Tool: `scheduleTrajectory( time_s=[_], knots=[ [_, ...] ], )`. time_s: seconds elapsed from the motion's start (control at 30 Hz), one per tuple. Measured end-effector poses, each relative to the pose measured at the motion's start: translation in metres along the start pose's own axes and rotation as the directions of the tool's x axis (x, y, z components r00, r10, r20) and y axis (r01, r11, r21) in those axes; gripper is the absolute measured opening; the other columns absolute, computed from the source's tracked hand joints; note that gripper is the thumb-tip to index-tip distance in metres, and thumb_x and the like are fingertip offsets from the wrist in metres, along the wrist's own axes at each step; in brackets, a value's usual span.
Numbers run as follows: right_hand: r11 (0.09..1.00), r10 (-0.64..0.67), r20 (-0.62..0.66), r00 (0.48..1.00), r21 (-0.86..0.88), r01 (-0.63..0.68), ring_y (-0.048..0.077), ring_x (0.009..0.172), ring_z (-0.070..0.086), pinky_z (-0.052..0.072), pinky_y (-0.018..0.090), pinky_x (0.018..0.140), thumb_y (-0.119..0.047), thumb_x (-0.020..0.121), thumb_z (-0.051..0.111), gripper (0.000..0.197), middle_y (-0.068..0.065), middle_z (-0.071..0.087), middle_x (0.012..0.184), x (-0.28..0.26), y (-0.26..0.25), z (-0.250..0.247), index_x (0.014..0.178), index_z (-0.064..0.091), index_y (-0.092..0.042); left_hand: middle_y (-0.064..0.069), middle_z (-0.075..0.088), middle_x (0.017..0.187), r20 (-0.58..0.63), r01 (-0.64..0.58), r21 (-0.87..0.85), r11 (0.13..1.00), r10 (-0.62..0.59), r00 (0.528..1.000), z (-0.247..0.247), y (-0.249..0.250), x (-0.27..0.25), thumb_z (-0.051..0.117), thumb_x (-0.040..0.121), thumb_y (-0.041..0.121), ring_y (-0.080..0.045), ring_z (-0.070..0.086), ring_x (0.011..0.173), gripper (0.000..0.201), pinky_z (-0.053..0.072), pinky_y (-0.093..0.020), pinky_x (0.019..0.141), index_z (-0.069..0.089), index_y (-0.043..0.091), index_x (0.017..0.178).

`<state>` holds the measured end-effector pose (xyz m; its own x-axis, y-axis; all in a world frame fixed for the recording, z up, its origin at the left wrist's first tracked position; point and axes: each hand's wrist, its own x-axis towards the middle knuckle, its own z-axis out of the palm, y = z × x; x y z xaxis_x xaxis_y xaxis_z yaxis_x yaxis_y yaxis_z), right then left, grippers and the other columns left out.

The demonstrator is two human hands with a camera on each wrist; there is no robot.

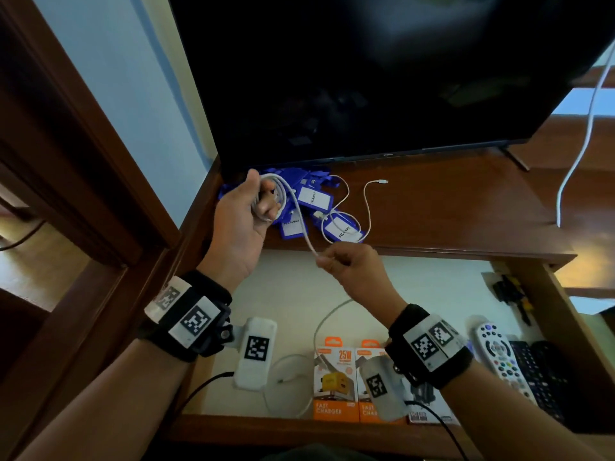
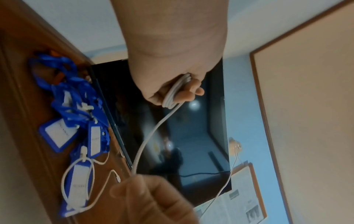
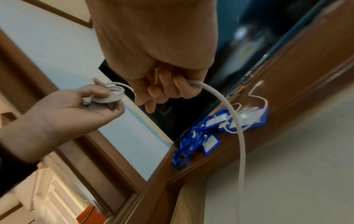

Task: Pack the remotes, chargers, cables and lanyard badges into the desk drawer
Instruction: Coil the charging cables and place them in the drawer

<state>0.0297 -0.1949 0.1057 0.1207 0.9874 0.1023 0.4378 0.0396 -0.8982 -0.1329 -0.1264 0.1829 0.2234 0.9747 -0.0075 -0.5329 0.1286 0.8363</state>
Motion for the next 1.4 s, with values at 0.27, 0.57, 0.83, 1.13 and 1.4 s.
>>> scheduleTrajectory(
  time_s=[0.27,0.57,0.83,1.13,1.4],
  knots=[
    [0.987,-0.159,0.372,0.914,0.076,0.141,-0.005,0.064,0.056,0.039,0.006,0.062,-0.001,0.088,0.061,0.012,-0.011,0.064,0.074,0.002,-0.031,-0.011,0.091,0.072,0.000,-0.003,0.059,0.060,0.111,-0.121,0.749,0.652,0.056,0.992,-0.008,-0.016,-0.005,0.039,0.102,0.025,-0.008,0.058,0.061,0.037,0.042,-0.007,0.064,0.060,0.011,0.074],
    [0.933,-0.186,0.074,0.980,0.326,0.153,0.004,0.050,0.040,0.034,0.016,0.049,0.003,0.088,0.059,0.013,-0.010,0.054,0.056,0.007,-0.033,-0.026,0.080,0.068,-0.003,-0.009,0.064,0.056,0.295,-0.036,0.742,0.669,-0.279,0.914,-0.013,-0.026,-0.012,0.042,0.100,0.026,-0.024,0.063,0.065,0.038,0.045,-0.039,0.082,0.066,0.006,0.078],
    [0.898,-0.055,-0.046,0.997,0.435,0.070,0.006,0.052,0.042,0.034,0.016,0.046,0.000,0.091,0.055,0.014,-0.004,0.055,0.061,0.008,-0.029,-0.025,0.079,0.062,-0.003,-0.004,0.043,0.050,0.307,0.159,0.538,0.828,-0.367,0.878,-0.004,-0.028,-0.014,0.044,0.097,0.027,-0.015,0.048,0.046,0.037,0.048,-0.028,0.057,0.056,0.003,0.071],
    [0.851,0.016,0.125,0.992,0.519,-0.079,0.010,0.047,0.026,0.021,0.029,0.048,-0.028,0.094,0.051,0.027,-0.003,0.035,0.053,0.002,-0.026,-0.017,0.084,0.065,-0.008,0.005,0.029,0.046,0.276,0.312,0.310,0.898,-0.399,0.874,-0.001,-0.027,-0.021,0.042,0.096,0.031,-0.011,0.030,0.045,0.041,0.037,-0.022,0.052,0.051,0.012,0.061],
    [0.882,0.065,0.093,0.994,0.460,-0.100,0.005,0.042,0.027,0.024,0.021,0.043,-0.025,0.097,0.049,0.032,-0.010,0.035,0.046,0.000,-0.023,-0.011,0.080,0.062,-0.001,0.004,0.025,0.048,0.225,0.275,0.432,0.859,-0.398,0.889,-0.003,-0.034,-0.027,0.055,0.091,0.025,-0.009,0.028,0.046,0.038,0.038,-0.021,0.051,0.051,0.016,0.055]
  ],
)
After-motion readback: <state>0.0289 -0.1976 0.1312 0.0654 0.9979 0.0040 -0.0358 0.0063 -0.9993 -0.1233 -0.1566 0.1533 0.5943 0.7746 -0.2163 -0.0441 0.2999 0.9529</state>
